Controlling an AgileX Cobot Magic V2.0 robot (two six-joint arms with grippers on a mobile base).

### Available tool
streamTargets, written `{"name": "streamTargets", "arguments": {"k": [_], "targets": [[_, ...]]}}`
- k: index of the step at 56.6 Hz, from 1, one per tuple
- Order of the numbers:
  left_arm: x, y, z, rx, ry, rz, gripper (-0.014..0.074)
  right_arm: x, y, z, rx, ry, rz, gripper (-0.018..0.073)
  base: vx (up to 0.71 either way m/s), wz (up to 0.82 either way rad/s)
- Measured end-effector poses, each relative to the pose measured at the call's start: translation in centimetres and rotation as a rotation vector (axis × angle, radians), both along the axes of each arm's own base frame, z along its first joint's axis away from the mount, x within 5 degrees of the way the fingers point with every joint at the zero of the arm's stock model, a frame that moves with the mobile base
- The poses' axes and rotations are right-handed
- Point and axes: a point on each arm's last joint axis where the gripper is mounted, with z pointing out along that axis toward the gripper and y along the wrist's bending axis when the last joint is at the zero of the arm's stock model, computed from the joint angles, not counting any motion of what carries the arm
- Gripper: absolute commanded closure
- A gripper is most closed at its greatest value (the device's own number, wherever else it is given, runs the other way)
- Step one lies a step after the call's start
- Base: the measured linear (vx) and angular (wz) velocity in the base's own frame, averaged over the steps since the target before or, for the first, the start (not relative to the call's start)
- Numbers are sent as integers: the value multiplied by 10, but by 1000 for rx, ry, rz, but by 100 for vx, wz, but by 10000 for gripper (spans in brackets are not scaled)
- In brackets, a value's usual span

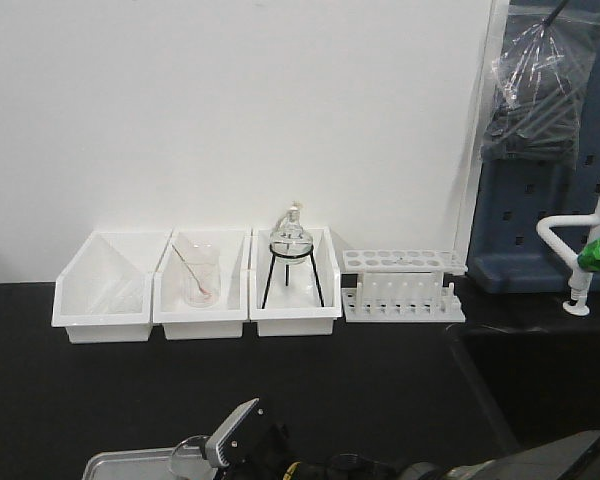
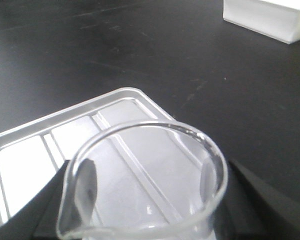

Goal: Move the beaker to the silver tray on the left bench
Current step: 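Lower the beaker onto the silver tray and open the right gripper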

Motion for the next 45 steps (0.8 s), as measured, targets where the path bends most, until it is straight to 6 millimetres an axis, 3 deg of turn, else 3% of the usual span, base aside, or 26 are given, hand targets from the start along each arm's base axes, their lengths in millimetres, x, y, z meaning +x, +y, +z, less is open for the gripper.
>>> {"name": "streamTargets", "arguments": {"k": [11, 30, 36, 45], "targets": [[0, 0, 0, 0, 0, 0, 595, 0, 0, 1, 9, 0, -2, 363, 0, 0], [0, 0, 0, 0, 0, 0, 595, 0, 1, 3, 36, -6, 8, -108, 0, 0], [0, 0, 0, 0, 0, 0, 595, -1, 2, 4, 54, -9, 13, -169, 0, 0], [0, 0, 0, 0, 0, 0, 595, -1, 2, 11, 65, -21, 14, -159, 0, 0]]}}
